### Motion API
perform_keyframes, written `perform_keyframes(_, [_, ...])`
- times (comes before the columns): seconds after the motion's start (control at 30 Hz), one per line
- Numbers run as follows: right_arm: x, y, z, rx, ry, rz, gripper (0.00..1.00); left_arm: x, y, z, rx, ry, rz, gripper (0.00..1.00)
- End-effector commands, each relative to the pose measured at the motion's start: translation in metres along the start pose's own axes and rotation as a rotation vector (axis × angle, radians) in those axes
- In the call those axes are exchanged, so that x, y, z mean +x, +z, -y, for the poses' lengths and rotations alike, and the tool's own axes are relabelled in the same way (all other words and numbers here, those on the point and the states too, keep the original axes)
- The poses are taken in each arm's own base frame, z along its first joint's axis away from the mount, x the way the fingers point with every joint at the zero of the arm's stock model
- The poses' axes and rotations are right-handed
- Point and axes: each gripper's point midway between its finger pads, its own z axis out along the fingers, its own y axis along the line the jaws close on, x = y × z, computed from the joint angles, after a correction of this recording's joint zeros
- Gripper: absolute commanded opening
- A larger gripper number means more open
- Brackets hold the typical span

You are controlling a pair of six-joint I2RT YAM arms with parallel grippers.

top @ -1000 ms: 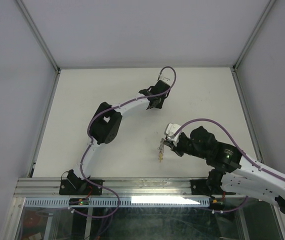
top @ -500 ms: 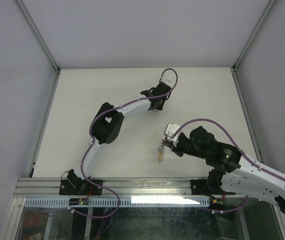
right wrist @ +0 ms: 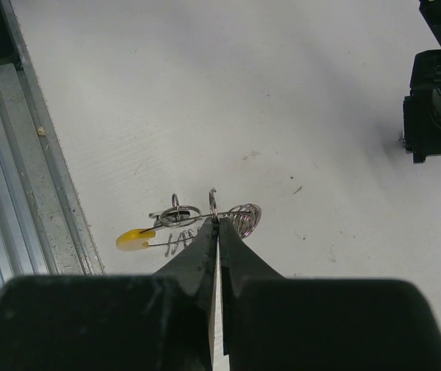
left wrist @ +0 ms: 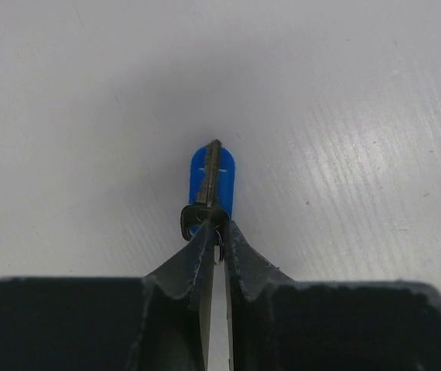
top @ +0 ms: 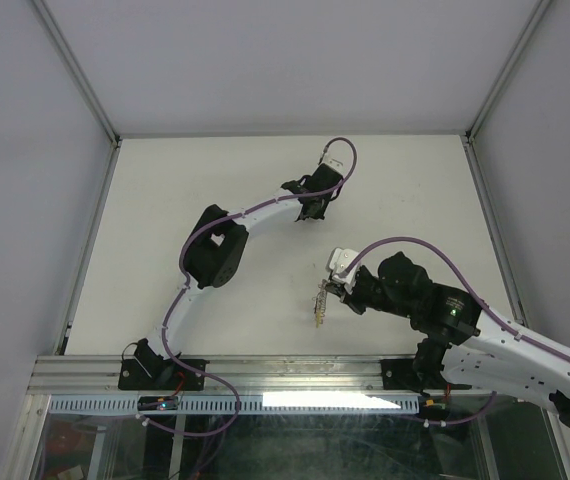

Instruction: Put the keys on the keyring

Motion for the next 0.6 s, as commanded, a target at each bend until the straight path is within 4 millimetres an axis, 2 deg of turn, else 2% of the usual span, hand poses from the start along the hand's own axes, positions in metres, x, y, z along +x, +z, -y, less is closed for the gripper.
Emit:
perform_keyframes(0.0, [-0.026, 0.000, 0.004, 0.012, 0.010, 0.096, 0.00, -0.016, -0.002, 0.004, -0.006, 0.011, 0.046, 0.03])
perform_keyframes(0.03, [-0.025, 0.000, 0.004, 0.012, 0.010, 0.096, 0.00, -0.015, -0.002, 0.003, -0.009, 0.013, 0.046, 0.00])
perform_keyframes(0.13, [-0.026, 0.000, 0.004, 0.013, 0.009, 0.098, 0.00, -0.018, -0.009, 0.000, -0.017, 0.016, 0.053, 0.00])
perform_keyframes(0.3, [-0.026, -0.001, 0.004, 0.013, 0.006, 0.101, 0.00, -0.029, -0.033, -0.011, -0.027, 0.023, 0.099, 0.00])
perform_keyframes(0.43, [-0.028, -0.002, 0.003, 0.008, -0.002, 0.106, 0.00, -0.043, -0.065, -0.012, 0.037, 0.021, 0.184, 0.00])
perform_keyframes(0.57, [-0.032, -0.001, 0.002, 0.000, 0.006, 0.126, 0.00, -0.043, -0.108, -0.015, 0.126, 0.008, 0.278, 0.00])
